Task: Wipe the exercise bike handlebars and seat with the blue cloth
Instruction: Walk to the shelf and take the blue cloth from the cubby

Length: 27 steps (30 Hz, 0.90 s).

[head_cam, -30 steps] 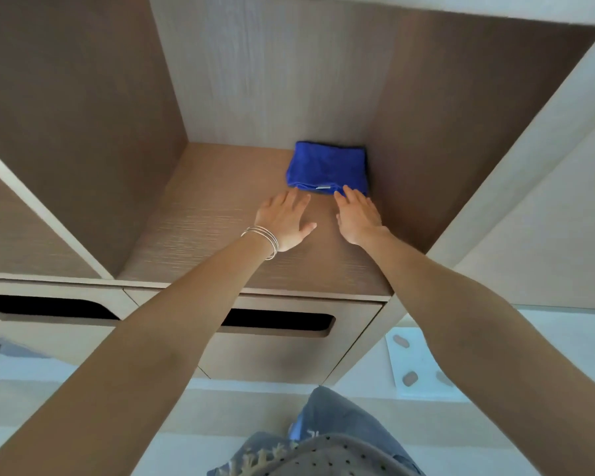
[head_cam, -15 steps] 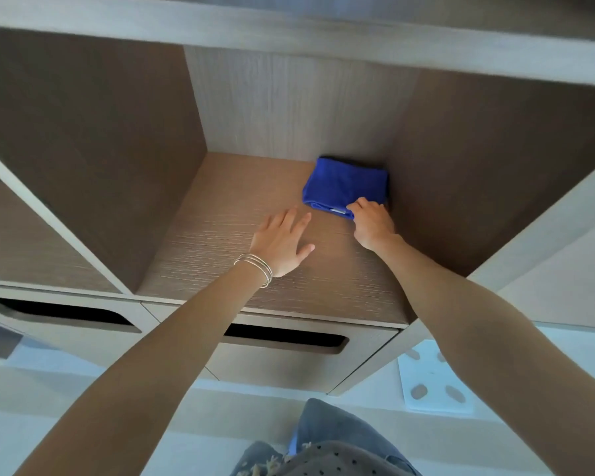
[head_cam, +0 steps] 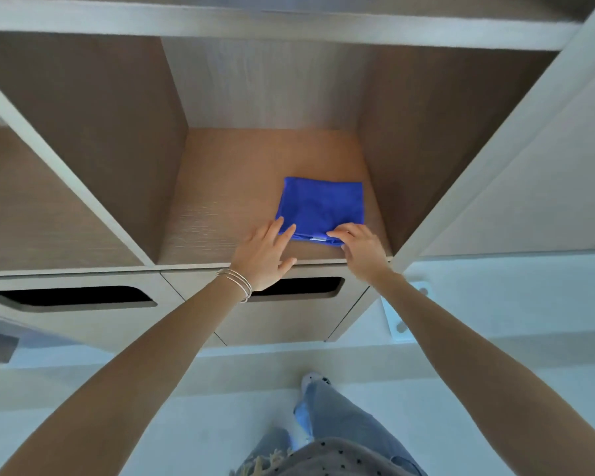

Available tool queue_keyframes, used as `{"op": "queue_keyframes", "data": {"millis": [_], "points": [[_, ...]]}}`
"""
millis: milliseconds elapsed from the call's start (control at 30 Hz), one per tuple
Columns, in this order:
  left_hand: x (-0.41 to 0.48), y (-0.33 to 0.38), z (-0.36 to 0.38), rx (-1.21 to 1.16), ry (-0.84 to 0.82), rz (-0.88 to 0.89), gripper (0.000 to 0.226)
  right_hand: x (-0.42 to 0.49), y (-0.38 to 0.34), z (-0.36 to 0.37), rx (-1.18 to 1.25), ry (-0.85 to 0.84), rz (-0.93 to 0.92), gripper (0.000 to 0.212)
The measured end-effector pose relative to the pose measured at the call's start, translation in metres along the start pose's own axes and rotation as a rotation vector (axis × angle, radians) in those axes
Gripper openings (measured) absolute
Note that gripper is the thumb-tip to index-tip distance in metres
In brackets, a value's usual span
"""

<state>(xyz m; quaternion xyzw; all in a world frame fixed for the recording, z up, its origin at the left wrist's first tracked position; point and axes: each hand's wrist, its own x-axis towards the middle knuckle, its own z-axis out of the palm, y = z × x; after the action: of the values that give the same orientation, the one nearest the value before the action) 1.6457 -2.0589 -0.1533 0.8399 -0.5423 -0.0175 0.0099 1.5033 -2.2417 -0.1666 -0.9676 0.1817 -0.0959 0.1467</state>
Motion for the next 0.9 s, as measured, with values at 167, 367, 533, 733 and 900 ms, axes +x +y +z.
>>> {"op": "queue_keyframes", "data": {"millis": [167, 367, 533, 733, 900], "points": [[-0.027, 0.006, 0.003, 0.038, -0.038, 0.054, 0.066, -0.04, -0.019, -0.001, -0.037, -0.046, 0.037, 0.037], [-0.027, 0.016, -0.001, 0.044, -0.026, 0.051, 0.066, -0.018, -0.015, -0.026, 0.018, -0.057, 0.054, 0.026], [-0.013, 0.017, -0.011, 0.039, -0.012, -0.015, 0.065, 0.038, -0.001, -0.038, 0.015, -0.105, 0.063, 0.038], [0.006, 0.024, -0.013, 0.055, -0.025, -0.121, 0.065, 0.08, 0.018, -0.029, 0.062, -0.322, 0.174, 0.06], [0.006, 0.02, -0.011, 0.062, -0.028, -0.234, 0.066, 0.083, 0.021, -0.024, 0.21, -0.288, 0.089, 0.047]]}}
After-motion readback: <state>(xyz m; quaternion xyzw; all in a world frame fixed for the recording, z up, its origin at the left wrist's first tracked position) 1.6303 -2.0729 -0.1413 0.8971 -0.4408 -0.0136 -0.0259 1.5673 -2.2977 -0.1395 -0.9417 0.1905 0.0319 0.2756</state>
